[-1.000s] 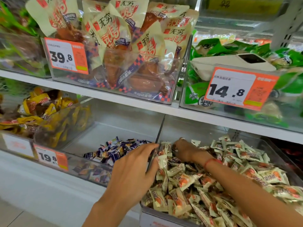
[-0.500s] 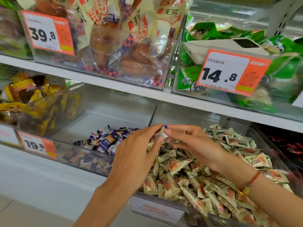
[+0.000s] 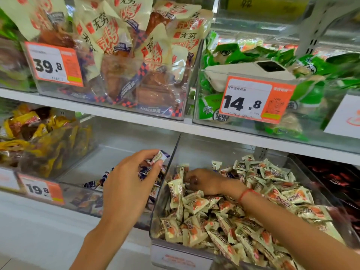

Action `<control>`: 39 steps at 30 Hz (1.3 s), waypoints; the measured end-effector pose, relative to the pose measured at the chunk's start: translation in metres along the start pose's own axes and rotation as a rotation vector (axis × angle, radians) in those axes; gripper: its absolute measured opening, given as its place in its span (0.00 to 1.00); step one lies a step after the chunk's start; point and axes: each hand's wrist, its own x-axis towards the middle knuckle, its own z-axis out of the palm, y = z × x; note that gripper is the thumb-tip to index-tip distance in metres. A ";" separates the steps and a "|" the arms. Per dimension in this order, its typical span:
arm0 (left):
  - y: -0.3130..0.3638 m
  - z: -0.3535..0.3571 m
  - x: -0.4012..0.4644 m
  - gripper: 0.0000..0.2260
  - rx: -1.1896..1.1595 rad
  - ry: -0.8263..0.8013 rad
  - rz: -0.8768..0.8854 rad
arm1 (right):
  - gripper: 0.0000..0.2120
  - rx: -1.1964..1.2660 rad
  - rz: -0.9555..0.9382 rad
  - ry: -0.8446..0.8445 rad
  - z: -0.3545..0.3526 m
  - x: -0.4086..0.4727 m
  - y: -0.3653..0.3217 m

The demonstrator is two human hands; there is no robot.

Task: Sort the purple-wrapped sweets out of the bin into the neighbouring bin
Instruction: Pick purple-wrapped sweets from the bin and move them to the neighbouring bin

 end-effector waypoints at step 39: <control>0.005 0.024 -0.011 0.24 0.176 -0.385 0.020 | 0.31 -0.499 0.152 -0.125 -0.040 -0.054 0.060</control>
